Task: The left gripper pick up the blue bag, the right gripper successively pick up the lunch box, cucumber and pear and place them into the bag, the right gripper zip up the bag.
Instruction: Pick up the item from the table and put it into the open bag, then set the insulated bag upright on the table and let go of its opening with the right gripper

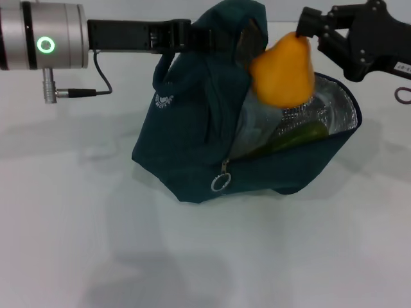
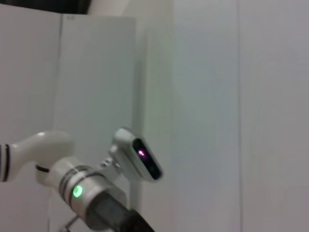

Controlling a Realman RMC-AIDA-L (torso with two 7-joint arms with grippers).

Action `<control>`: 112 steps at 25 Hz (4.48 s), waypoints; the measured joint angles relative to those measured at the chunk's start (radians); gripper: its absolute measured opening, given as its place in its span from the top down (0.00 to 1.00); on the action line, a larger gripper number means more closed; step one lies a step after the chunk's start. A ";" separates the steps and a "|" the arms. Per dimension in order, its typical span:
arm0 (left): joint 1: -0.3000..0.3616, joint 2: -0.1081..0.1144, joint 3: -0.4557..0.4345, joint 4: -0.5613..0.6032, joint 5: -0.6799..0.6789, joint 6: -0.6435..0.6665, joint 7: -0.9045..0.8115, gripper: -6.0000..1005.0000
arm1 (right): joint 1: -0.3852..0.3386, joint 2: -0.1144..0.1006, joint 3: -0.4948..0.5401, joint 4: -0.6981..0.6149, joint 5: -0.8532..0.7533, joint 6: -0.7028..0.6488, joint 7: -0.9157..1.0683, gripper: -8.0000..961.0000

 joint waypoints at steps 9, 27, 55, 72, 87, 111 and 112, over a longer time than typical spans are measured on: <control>0.002 -0.001 -0.015 0.000 0.000 0.001 0.005 0.95 | -0.037 -0.014 0.001 0.031 -0.003 0.039 -0.003 0.95; -0.009 0.000 -0.015 -0.002 0.000 0.004 0.005 0.95 | -0.012 -0.007 -0.004 0.090 -0.050 0.126 -0.006 0.95; -0.003 -0.002 -0.015 -0.002 0.001 0.007 0.005 0.95 | -0.053 -0.040 0.219 0.054 -0.048 0.057 0.046 0.52; -0.006 0.001 -0.017 -0.003 -0.010 0.007 0.005 0.95 | -0.031 -0.106 0.231 0.073 -0.340 0.197 0.218 0.29; -0.003 0.003 -0.017 -0.008 -0.014 0.007 0.007 0.95 | -0.012 -0.070 0.137 0.078 -0.412 0.175 0.320 0.30; -0.008 0.004 -0.017 -0.009 -0.014 0.001 0.017 0.95 | 0.015 -0.011 0.131 0.083 -0.498 0.290 0.318 0.33; -0.008 0.004 -0.017 -0.009 -0.014 0.001 0.017 0.95 | 0.016 -0.010 0.131 0.083 -0.498 0.292 0.318 0.33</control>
